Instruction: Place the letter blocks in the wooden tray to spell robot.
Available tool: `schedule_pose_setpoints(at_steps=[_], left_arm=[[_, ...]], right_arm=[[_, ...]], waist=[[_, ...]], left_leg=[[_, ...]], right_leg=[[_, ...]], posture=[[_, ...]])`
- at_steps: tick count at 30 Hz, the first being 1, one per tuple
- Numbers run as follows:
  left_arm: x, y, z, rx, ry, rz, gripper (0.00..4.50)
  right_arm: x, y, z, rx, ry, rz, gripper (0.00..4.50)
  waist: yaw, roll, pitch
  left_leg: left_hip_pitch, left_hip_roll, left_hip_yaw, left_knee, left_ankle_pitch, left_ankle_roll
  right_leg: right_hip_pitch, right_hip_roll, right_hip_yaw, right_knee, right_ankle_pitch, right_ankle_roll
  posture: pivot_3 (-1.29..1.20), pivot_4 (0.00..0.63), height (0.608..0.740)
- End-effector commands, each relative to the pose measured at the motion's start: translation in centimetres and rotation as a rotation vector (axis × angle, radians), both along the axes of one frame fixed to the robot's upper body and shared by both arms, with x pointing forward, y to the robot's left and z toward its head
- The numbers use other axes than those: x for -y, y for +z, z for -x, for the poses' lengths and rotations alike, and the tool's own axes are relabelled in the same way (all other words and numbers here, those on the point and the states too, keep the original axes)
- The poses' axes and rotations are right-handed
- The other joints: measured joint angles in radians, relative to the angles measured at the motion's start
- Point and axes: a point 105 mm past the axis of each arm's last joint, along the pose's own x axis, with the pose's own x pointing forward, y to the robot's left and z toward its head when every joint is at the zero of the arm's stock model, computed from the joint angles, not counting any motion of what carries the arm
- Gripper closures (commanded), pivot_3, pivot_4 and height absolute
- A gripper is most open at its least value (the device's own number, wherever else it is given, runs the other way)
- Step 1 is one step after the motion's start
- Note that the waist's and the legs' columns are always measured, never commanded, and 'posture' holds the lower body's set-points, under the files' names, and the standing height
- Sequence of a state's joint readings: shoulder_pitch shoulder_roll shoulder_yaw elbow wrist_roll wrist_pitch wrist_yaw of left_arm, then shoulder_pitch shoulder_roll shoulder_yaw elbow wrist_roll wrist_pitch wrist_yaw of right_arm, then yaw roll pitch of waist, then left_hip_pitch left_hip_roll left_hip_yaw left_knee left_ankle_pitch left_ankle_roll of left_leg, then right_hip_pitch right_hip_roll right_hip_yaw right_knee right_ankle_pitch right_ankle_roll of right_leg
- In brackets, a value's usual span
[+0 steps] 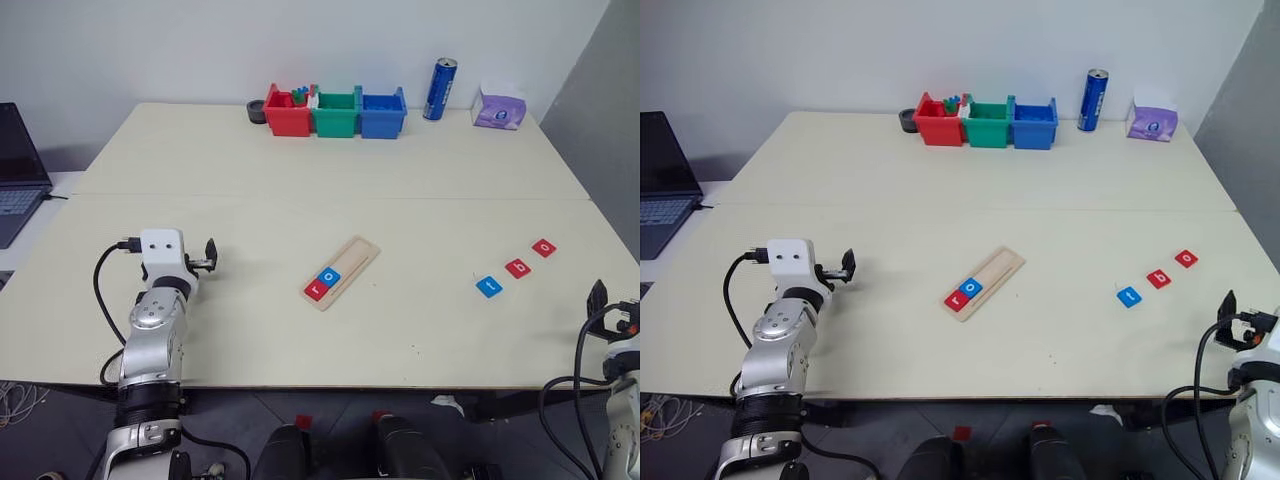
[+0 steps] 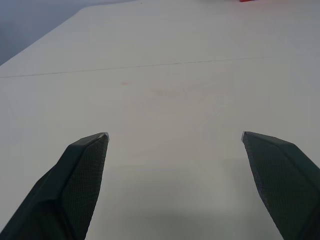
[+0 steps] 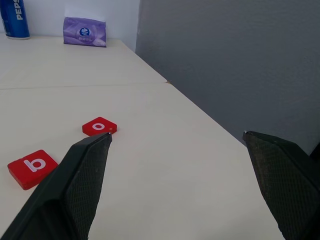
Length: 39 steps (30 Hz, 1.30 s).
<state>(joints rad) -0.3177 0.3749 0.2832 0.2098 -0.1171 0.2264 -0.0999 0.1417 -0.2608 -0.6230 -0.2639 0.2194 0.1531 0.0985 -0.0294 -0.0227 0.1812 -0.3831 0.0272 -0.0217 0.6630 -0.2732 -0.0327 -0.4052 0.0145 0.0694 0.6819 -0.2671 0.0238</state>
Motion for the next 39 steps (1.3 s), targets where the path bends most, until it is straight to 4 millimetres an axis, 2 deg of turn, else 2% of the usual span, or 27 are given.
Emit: schedule_pose_setpoints(at_steps=[1,7,17,20,22,24,27,31,34,37,39], left_arm=[[-0.2,1.9,0.1,0.082,-0.007,-0.054,0.0],[1.2,1.4,-0.1,0.058,-0.058,-0.05,0.0],[3.1,1.9,-0.5,0.068,-0.122,-0.112,0.0],[4.1,2.1,-0.5,0.078,-0.206,-0.086,0.0],[5.7,3.0,-0.1,0.12,-0.338,-0.049,0.0],[6.8,3.2,0.1,0.112,-0.436,-0.05,0.0],[9.2,2.6,0.8,0.04,-0.601,0.01,0.0],[12.8,1.3,3.2,-0.096,-0.867,0.018,0.0],[13.6,0.8,4.3,-0.156,-0.953,0.011,0.0],[15.1,-0.1,6.4,-0.258,-1.109,-0.013,0.0],[15.6,-0.3,6.9,-0.285,-1.136,0.014,0.0]], right_arm=[[0.1,1.0,0.0,0.045,-0.006,0.021,0.05],[-0.9,1.0,-0.9,0.066,0.05,-0.015,0.05],[-0.9,2.0,-1.5,0.101,0.073,-0.013,0.05],[-1.2,2.4,-1.6,0.108,0.102,-0.01,0.05],[-1.6,2.6,-1.7,0.124,0.135,-0.046,0.05],[-2.6,2.8,-2.0,0.132,0.212,-0.085,0.05],[-5.2,3.0,-2.4,0.103,0.391,-0.089,0.05],[-9.1,3.2,-2.2,0.023,0.659,-0.061,0.05],[-11.2,3.3,-1.6,-0.037,0.825,-0.062,0.05],[-14.2,3.3,-0.2,-0.161,1.058,-0.021,0.05],[-14.9,3.4,0.3,-0.205,1.129,-0.003,0.05]], waist=[[0.0,0.0,0.0],[0.0,0.0,0.0],[0.0,0.0,0.0],[0.0,0.0,0.0],[0.0,0.0,0.0],[-0.001,0.0,0.0],[-0.002,0.0,0.0],[-0.003,0.001,0.0],[-0.003,0.0,0.0],[-0.003,0.001,0.0],[-0.002,0.0,0.0]], left_leg=[[0.0,0.0,0.0,0.0,0.0,0.0],[0.0,0.0,0.0,0.0,0.0,0.0],[0.0,0.0,0.0,0.0,0.0,0.0],[0.0,0.0,0.0,0.0,0.0,0.0],[0.0,0.0,0.0,0.0,0.0,0.0],[-0.001,0.0,0.0,0.0,0.0,0.0],[0.0,0.0,0.0,0.0,0.0,0.0],[0.0,0.0,0.0,-0.001,0.0,0.0],[0.0,0.001,0.0,0.0,0.0,0.0],[0.0,0.001,-0.001,0.0,0.0,0.0],[0.0,0.001,-0.001,0.0,0.0,0.0]], right_leg=[[0.0,0.0,0.0,0.0,0.0,0.0],[0.0,0.0,0.0,0.0,0.0,0.0],[0.0,0.0,0.0,0.0,0.0,0.0],[0.0,0.0,0.0,0.0,0.0,0.0],[0.0,0.0,0.0,0.0,0.0,0.0],[0.0,0.0,0.0,-0.001,0.0,0.0],[0.0,0.0,0.0,0.0,0.0,0.0],[0.0,0.001,0.0,-0.001,-0.001,0.002],[0.0,0.001,0.0,-0.001,-0.001,0.002],[0.0,0.001,0.0,-0.001,-0.002,0.002],[0.0,0.001,0.0,-0.001,-0.002,0.002]], posture=[[0.0,0.15,0.74],[0.0,0.15,0.74],[0.0,0.15,0.74],[0.0,0.15,0.74],[0.0,0.15,0.74],[0.0,0.15,0.74],[0.0,0.15,0.74],[0.0,0.15,0.74],[0.0,0.15,0.74],[0.0,0.15,0.74],[0.0,0.15,0.74]])
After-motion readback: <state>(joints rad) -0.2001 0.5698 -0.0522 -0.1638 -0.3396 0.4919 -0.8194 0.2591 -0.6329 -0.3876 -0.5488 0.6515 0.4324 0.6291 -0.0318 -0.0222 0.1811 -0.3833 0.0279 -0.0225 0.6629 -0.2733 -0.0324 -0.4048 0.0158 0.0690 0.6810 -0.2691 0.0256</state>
